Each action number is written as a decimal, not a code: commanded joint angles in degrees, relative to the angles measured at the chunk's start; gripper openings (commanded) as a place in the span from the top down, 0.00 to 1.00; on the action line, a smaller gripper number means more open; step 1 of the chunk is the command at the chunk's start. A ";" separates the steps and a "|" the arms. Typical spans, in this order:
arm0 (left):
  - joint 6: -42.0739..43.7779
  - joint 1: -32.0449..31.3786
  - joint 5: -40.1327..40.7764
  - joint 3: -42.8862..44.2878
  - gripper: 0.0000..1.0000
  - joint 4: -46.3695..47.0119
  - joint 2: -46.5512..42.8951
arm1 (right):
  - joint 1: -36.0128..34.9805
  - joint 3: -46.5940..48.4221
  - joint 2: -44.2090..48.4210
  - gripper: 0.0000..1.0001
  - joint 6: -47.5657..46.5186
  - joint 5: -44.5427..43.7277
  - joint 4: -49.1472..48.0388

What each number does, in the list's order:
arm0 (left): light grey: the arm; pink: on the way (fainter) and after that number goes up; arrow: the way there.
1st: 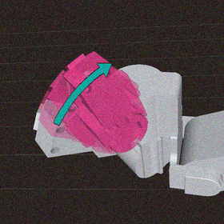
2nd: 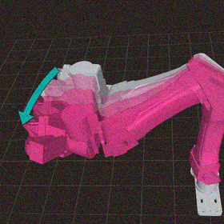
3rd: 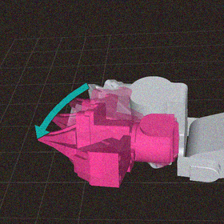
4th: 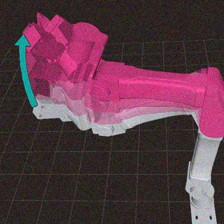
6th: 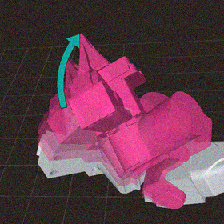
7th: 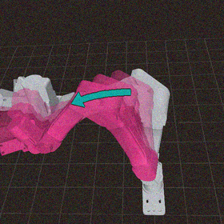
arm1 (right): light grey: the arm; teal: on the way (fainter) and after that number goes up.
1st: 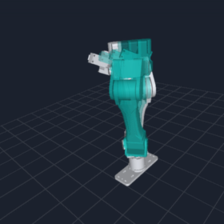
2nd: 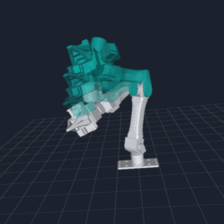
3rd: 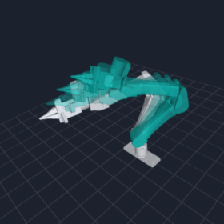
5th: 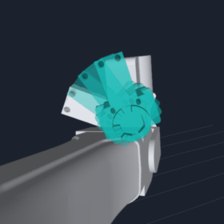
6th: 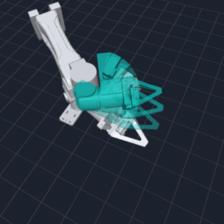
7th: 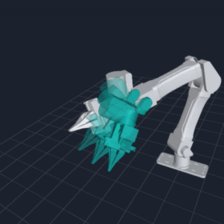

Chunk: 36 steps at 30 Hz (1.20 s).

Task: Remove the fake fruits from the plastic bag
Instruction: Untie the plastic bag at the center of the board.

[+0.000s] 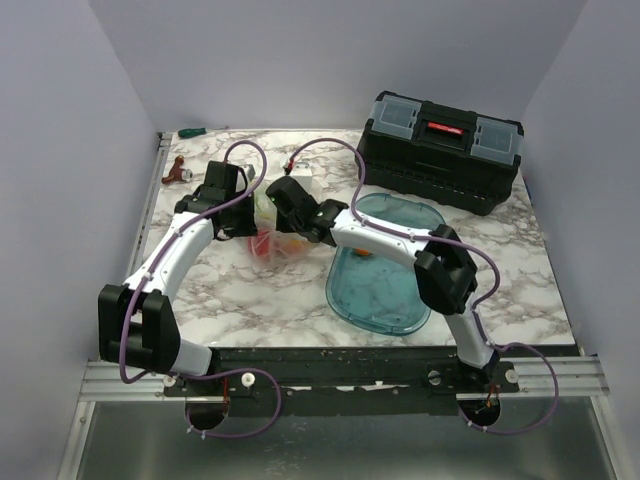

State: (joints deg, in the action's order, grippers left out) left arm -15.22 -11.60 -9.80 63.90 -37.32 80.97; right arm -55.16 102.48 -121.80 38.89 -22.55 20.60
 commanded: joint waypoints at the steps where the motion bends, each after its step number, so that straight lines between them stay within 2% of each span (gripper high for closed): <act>1: -0.14 -0.33 -0.63 -0.38 1.00 0.69 -1.74 | -0.39 1.74 0.06 0.90 -1.40 -3.13 2.04; 3: -0.24 -0.31 -0.50 -0.27 1.00 0.58 -1.90 | -0.41 0.21 1.74 0.99 -0.96 -1.87 0.06; 8: -0.59 -0.27 2.00 -0.89 1.00 0.93 -3.29 | 0.20 -7.15 8.10 0.99 0.29 6.02 -8.90; 12: -0.94 -0.28 3.84 -1.83 1.00 1.61 -5.28 | 3.60 -14.84 12.63 0.99 6.25 17.49 -17.48; 17: -1.47 -0.27 4.47 -2.96 1.00 2.82 -7.93 | 8.72 -26.49 16.55 0.99 16.95 36.70 -35.45; 21: -1.74 -0.29 5.28 -3.10 1.00 2.96 -8.42 | 10.85 -34.07 17.84 0.99 25.68 44.63 -51.60; 26: -2.00 -0.27 7.25 -3.35 1.00 2.97 -9.14 | 13.86 -39.23 14.33 0.99 38.73 52.81 -70.45; 28: -2.07 -0.29 7.68 -3.54 1.00 3.12 -9.70 | 14.12 -39.26 13.08 0.99 40.47 53.80 -72.75; 33: -1.43 -0.34 7.67 -4.45 1.00 4.71 -12.57 | 14.12 -39.90 12.37 0.99 39.20 52.89 -71.17; 34: -1.11 -0.42 7.35 -5.01 0.94 5.54 -13.55 | 14.19 -39.86 12.45 0.99 38.62 52.72 -70.02; 36: -0.55 -0.85 7.96 -6.73 0.75 7.75 -16.81 | 14.20 -40.28 12.78 0.99 37.68 52.35 -69.04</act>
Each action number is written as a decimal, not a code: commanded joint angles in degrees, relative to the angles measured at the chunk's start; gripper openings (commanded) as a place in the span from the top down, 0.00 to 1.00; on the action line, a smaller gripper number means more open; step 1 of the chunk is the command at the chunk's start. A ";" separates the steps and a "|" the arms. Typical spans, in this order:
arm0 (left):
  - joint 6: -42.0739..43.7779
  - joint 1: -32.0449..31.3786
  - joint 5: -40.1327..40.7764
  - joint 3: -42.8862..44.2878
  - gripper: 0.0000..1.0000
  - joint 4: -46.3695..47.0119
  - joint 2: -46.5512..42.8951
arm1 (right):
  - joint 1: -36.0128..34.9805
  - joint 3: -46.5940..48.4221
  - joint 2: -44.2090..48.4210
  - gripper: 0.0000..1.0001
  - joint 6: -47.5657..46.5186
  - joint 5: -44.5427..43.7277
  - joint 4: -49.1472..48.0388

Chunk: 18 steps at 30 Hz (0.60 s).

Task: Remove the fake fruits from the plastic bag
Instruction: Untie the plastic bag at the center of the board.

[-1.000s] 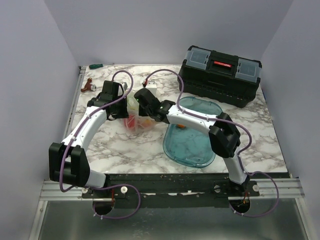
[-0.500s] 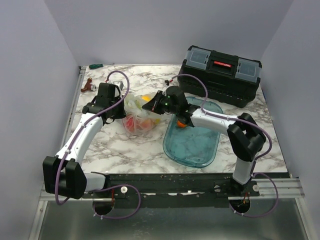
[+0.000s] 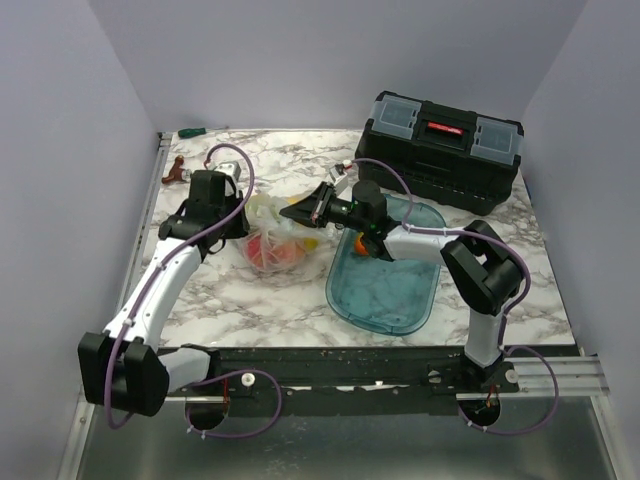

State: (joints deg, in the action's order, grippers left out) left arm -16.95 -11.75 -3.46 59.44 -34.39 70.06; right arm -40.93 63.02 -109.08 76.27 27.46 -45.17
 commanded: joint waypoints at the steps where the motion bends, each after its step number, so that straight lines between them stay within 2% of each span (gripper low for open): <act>1: 1.58 -1.16 2.33 -3.13 0.67 5.99 -7.85 | -0.03 -0.96 0.17 0.99 -0.19 2.13 -2.98; 6: 6.29 -5.38 3.01 -7.15 0.34 11.37 -14.86 | 0.02 -0.53 0.06 0.99 -2.03 2.63 -0.92; 7: 7.56 -6.58 2.87 -7.28 0.31 11.50 -14.91 | -0.03 -0.47 0.16 0.99 -2.66 2.68 -0.59; 12: 13.84 -10.68 2.97 -6.20 0.22 9.63 -12.58 | -0.03 1.40 1.50 0.99 -8.14 1.67 6.70; 18: 15.05 -12.21 5.87 -6.75 0.22 8.55 -12.48 | 0.73 4.65 1.53 0.99 -11.29 3.24 12.41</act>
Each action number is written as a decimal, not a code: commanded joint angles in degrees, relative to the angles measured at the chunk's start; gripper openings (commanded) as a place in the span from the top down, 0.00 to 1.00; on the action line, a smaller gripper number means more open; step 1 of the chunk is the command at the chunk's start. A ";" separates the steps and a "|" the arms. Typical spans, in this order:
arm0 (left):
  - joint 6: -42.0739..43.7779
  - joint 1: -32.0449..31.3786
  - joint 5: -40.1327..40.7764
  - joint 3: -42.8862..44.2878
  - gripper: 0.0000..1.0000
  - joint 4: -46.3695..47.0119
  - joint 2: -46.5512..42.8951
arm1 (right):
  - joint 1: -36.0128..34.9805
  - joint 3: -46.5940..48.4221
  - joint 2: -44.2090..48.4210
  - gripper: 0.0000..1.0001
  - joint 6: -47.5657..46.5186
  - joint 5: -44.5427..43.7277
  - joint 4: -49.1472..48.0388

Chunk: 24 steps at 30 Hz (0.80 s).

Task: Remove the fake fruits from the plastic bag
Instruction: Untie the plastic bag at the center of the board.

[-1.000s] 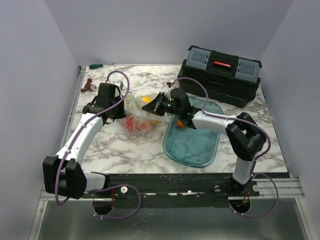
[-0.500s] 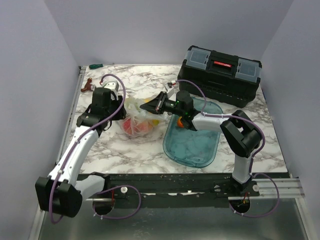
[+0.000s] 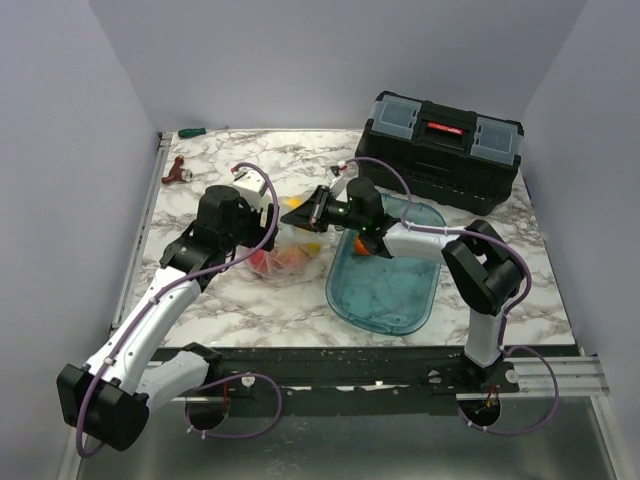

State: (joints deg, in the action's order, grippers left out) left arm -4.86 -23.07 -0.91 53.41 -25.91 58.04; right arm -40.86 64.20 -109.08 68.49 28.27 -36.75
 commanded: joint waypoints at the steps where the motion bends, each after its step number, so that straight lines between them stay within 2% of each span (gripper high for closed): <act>1: 2.88 -1.12 4.38 -0.48 0.22 -0.60 0.12 | 0.92 4.04 1.27 0.99 -3.72 3.10 4.41; 9: 2.50 -1.19 9.22 4.03 0.27 -5.20 9.39 | 1.93 8.96 -1.13 0.99 -5.36 7.34 7.64; 14: 2.28 -1.19 7.75 5.60 0.29 -4.63 11.95 | 1.98 8.60 -1.75 0.99 -4.72 8.72 6.01; 17: 1.50 -1.11 10.08 6.03 0.51 -4.56 11.47 | 1.96 8.30 -1.39 0.99 -6.19 7.94 8.04; 19: 1.14 -1.10 9.68 5.21 0.69 -3.45 9.56 | 1.88 9.29 -0.43 0.98 -9.87 4.52 13.95; 21: 0.59 -1.03 8.68 4.16 0.83 -2.48 7.73 | 1.09 13.63 0.65 0.81 -17.78 -4.35 28.42; 22: 0.37 -1.08 8.43 3.47 0.94 -1.89 6.95 | 0.30 16.17 1.27 0.69 -21.07 -9.51 36.67; 23: -0.12 -1.01 8.38 3.07 1.00 -1.54 6.21 | -0.36 17.58 2.14 0.59 -23.73 -14.28 41.05; 24: -0.30 -1.01 8.16 2.63 1.00 -1.17 5.73 | -0.74 17.86 3.19 0.53 -24.65 -17.07 43.87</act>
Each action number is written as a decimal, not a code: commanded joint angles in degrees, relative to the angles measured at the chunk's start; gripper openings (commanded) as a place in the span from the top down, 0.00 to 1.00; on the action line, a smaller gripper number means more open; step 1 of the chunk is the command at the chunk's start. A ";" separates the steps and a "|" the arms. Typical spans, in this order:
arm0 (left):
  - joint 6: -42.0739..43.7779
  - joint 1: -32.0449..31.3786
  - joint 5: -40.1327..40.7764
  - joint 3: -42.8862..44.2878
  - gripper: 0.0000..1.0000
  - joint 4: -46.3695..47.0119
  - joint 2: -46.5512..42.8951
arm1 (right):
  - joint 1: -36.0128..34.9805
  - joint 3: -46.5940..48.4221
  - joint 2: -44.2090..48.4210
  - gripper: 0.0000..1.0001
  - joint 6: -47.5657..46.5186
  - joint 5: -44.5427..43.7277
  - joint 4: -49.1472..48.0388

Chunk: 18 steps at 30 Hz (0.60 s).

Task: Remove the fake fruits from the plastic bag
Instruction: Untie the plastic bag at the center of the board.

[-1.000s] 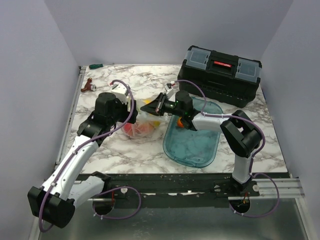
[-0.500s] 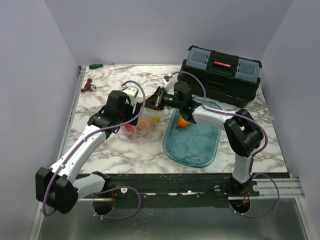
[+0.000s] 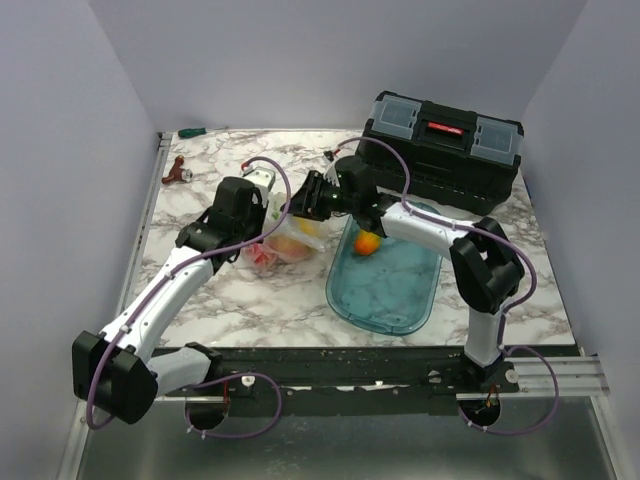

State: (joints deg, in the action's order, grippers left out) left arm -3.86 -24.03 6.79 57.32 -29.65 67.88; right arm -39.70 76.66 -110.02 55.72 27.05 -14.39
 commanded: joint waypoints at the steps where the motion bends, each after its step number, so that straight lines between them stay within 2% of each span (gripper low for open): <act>1: -1.52 -0.06 0.07 -1.54 1.00 2.67 -4.56 | -2.28 4.21 5.82 0.48 -12.16 -18.66 21.96; 3: -2.07 -0.09 -1.31 -1.51 1.00 2.84 -5.01 | -4.20 2.06 9.10 0.37 -13.39 -25.27 22.83; 6: -2.46 -0.05 -2.80 -1.78 1.00 3.35 -5.00 | -8.03 -0.45 13.44 0.29 -15.13 -34.12 22.05; 8: -2.73 -0.05 -3.38 -1.40 1.00 3.09 -4.54 | -9.31 -2.65 15.69 0.29 -14.44 -35.51 19.21; 12: -3.06 -0.05 -3.69 -1.33 1.00 2.77 -4.17 | -9.58 -6.41 18.13 0.29 -9.11 -32.20 11.64; 15: -3.26 -0.05 -3.53 -1.67 1.00 3.10 -4.65 | -10.00 -5.36 16.40 0.38 -4.13 -30.00 11.89; 18: -3.35 -0.05 -3.71 -2.01 1.00 3.32 -4.94 | -12.67 -5.10 15.74 0.39 -5.10 -33.07 10.78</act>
State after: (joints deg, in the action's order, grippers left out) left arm -6.44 -24.03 4.62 56.05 -28.36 63.79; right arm -49.93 71.92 -92.95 48.62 -2.31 -0.95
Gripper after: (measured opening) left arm 0.005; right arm 0.623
